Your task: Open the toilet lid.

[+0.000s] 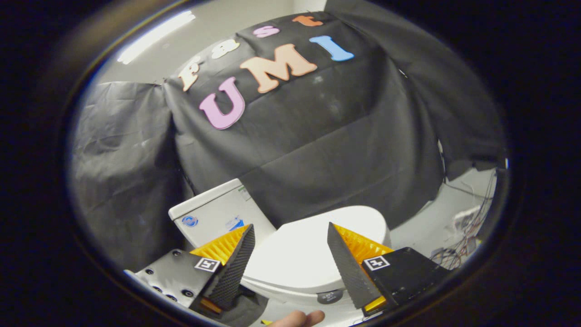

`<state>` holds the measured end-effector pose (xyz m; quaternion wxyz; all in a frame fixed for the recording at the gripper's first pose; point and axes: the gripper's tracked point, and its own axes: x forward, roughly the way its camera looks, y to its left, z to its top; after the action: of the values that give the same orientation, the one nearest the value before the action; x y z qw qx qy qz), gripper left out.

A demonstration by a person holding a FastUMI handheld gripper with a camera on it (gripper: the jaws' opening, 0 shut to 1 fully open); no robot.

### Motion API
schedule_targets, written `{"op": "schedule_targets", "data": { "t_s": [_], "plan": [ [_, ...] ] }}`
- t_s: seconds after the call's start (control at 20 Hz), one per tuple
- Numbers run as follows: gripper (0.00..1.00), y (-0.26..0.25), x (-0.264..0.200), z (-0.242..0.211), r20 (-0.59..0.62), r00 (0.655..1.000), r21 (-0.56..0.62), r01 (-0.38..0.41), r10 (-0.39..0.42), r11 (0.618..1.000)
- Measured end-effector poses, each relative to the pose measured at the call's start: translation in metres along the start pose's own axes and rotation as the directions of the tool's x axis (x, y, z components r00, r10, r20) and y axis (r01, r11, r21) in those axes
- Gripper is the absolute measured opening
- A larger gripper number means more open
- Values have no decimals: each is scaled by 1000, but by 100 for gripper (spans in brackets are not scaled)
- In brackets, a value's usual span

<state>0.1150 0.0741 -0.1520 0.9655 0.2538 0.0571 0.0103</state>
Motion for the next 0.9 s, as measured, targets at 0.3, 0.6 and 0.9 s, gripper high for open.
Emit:
{"op": "schedule_targets", "data": {
  "t_s": [0.3,0.6,0.9],
  "plan": [
    [99,-47,-11,-38,-97,988,260,138,-117,956],
    [99,-84,-25,-74,-186,955,375,286,-230,882],
    [99,-108,-32,-131,-350,886,441,443,-305,781]
  ]
}}
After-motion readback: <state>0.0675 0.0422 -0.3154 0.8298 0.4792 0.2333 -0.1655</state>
